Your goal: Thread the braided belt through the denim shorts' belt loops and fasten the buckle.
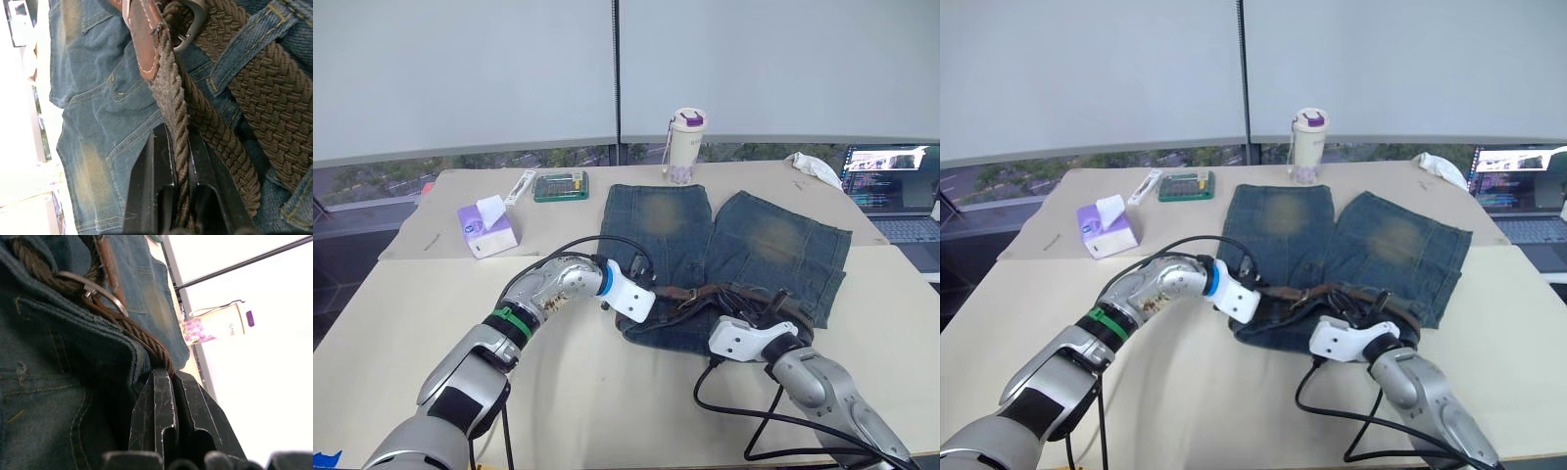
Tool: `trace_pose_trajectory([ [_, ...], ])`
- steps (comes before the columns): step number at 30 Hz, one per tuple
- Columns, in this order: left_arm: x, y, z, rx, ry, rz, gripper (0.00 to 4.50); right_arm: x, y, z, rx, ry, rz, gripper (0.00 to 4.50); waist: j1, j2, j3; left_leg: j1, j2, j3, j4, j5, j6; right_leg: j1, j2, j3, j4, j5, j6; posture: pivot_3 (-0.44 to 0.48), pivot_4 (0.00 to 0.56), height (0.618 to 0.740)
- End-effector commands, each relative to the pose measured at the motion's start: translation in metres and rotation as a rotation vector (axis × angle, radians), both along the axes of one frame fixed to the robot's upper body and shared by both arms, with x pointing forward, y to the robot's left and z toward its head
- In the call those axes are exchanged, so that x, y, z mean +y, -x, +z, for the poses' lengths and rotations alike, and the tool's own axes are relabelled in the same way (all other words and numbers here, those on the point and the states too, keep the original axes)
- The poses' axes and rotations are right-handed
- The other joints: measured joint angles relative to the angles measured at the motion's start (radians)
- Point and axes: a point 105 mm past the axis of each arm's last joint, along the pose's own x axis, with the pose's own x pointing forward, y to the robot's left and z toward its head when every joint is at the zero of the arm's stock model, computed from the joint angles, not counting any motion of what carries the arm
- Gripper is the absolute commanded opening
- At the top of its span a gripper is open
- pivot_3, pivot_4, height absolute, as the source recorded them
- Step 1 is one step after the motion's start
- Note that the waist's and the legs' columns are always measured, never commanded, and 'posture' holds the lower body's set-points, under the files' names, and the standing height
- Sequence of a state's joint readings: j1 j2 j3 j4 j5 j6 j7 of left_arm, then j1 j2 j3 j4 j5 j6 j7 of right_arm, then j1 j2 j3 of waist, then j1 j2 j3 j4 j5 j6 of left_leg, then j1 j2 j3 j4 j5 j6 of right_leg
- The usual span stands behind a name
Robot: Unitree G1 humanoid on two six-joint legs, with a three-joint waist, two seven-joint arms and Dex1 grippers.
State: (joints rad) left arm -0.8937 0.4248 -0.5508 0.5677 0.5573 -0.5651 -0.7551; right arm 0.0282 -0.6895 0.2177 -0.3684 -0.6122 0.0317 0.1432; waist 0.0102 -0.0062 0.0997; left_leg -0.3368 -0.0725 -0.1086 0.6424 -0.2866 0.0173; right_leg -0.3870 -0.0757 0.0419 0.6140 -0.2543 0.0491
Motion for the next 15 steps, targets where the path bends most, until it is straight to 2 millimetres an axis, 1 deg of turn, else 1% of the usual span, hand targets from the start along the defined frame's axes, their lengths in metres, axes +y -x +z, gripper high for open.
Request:
trace_pose_trajectory([
  [1, 0.000, -0.007, 0.012, -0.059, -0.058, -0.008, 0.00, 0.005, -0.001, 0.029, -0.163, -0.004, 0.030, 0.02, 0.000, 0.000, 0.000, 0.000, 0.000, 0.000, 0.000, 0.000, 0.000, 0.000, 0.000, 0.000, 0.000, 0.000, 0.000, 0.000, 0.150, 0.740],
  [6, 0.000, -0.006, 0.006, -0.030, -0.094, -0.002, 0.00, 0.004, 0.001, 0.035, -0.210, -0.076, 0.013, 0.02, -0.001, 0.001, 0.000, 0.000, 0.000, 0.000, 0.000, 0.000, 0.000, 0.000, 0.000, 0.000, 0.001, 0.000, 0.000, 0.000, 0.150, 0.740],
  [10, -0.003, -0.003, 0.004, -0.016, -0.106, -0.017, 0.00, 0.009, 0.002, 0.038, -0.233, -0.076, 0.036, 0.02, -0.001, 0.002, -0.001, 0.000, 0.000, 0.000, 0.000, 0.000, 0.001, 0.000, 0.000, 0.000, 0.001, 0.000, 0.000, 0.000, 0.150, 0.740],
  [15, -0.018, 0.001, 0.013, -0.042, -0.068, -0.066, 0.00, 0.013, 0.001, 0.034, -0.218, -0.059, 0.054, 0.02, 0.000, 0.002, -0.001, 0.000, 0.000, 0.000, 0.000, 0.001, 0.001, 0.000, 0.000, 0.000, 0.001, 0.000, 0.000, 0.000, 0.150, 0.740],
])
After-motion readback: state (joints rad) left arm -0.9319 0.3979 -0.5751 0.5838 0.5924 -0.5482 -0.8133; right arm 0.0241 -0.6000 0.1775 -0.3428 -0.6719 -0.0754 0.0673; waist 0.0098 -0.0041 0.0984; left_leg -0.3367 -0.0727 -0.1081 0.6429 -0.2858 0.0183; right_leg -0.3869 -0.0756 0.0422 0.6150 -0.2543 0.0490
